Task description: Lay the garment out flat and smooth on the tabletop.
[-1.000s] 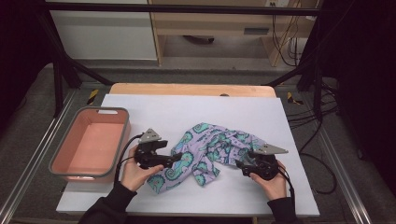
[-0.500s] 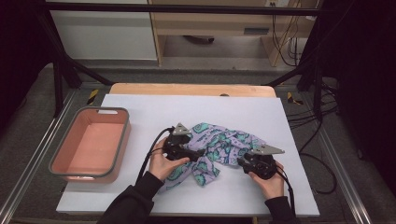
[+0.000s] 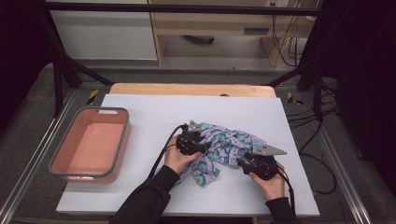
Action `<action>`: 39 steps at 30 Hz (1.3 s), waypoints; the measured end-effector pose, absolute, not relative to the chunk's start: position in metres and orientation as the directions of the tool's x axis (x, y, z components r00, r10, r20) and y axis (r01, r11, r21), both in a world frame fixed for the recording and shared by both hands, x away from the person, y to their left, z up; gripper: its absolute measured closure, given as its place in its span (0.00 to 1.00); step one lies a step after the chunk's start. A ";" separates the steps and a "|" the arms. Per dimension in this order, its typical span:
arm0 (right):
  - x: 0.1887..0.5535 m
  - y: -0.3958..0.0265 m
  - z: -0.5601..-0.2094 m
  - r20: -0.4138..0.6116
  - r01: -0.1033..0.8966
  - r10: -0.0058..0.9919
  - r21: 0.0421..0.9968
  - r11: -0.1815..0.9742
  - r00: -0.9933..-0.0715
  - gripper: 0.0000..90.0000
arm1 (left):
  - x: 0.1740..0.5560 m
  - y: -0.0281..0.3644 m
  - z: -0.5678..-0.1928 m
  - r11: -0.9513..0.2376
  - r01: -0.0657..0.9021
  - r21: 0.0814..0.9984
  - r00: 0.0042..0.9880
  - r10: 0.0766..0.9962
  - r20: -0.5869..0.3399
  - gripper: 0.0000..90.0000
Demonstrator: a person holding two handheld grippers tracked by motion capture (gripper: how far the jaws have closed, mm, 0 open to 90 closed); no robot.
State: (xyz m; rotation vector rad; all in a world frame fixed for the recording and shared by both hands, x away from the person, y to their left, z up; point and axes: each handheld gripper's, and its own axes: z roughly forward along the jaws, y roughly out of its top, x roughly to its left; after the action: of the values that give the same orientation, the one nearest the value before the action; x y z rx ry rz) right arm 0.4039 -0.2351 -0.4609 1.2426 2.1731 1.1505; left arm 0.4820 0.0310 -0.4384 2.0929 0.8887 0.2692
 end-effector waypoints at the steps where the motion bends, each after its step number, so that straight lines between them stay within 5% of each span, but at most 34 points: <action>1: 0.404 -0.235 -0.460 0.066 0.525 0.841 0.807 0.271 -0.536 0.58 | 0.482 0.031 -0.438 -0.419 0.497 0.760 0.728 0.678 -0.102 0.80; 6: 0.401 -0.233 -0.456 0.071 0.511 0.832 0.817 0.268 -0.550 0.56 | 0.482 0.040 -0.431 -0.423 0.486 0.765 0.729 0.679 -0.087 0.95; 18: 0.401 -0.230 -0.454 0.066 0.497 0.831 0.826 0.265 -0.552 0.50 | 0.485 0.087 -0.394 -0.336 0.458 0.823 0.690 0.718 -0.091 0.96; 28: 0.410 -0.218 -0.462 0.042 0.520 0.849 0.806 0.282 -0.526 0.46 | 0.488 0.143 -0.404 -0.241 0.512 0.824 0.608 0.780 -0.150 0.96; 31: 0.420 -0.215 -0.466 0.036 0.535 0.855 0.794 0.290 -0.517 0.51 | 0.486 0.152 -0.406 -0.230 0.516 0.825 0.598 0.786 -0.155 0.96; 39: 0.438 -0.211 -0.458 0.002 0.526 0.846 0.785 0.329 -0.532 0.93 | 0.471 0.170 -0.413 -0.204 0.514 0.833 0.597 0.782 -0.177 0.96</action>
State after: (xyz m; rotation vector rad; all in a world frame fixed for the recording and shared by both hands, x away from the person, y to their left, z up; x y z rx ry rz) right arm 0.4377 -0.2109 -0.4583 1.2110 2.1897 1.0624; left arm 0.4707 0.1700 -0.4133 1.8716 1.0433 0.3528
